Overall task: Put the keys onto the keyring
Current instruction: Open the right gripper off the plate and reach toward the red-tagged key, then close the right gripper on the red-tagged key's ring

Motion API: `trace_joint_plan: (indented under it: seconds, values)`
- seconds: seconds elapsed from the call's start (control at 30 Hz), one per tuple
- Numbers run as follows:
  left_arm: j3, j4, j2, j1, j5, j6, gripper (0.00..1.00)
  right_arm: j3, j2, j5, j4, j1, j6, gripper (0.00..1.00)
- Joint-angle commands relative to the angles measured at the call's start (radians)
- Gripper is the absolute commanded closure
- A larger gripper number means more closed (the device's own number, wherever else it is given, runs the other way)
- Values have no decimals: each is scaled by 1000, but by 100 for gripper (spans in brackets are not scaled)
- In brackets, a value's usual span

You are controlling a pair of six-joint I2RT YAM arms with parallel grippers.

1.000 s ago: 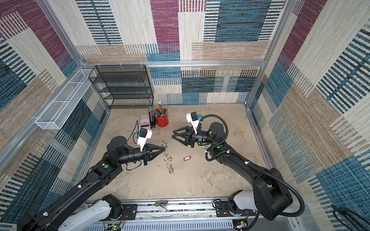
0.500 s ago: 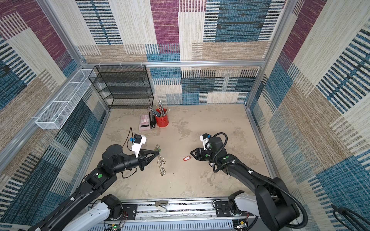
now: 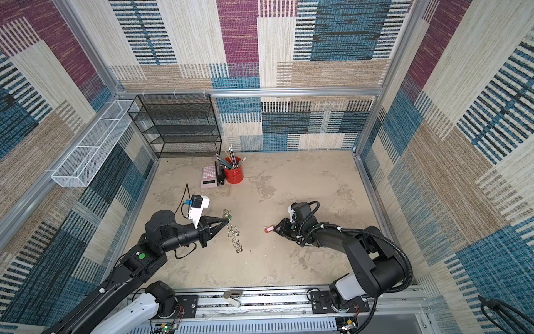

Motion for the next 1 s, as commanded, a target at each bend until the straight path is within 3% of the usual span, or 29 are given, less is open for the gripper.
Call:
trace_joint_plan:
  seconds: [0.0, 0.77, 0.97]
  values:
    - [7, 32, -3, 1, 19, 11, 100, 30, 34, 14, 42, -1, 47, 63]
    - [6, 33, -31, 3, 42, 18, 100, 80, 110, 63, 45, -4, 107, 90]
    - [6, 30, -31, 3, 37, 20, 100, 69, 80, 84, 47, -4, 105, 92]
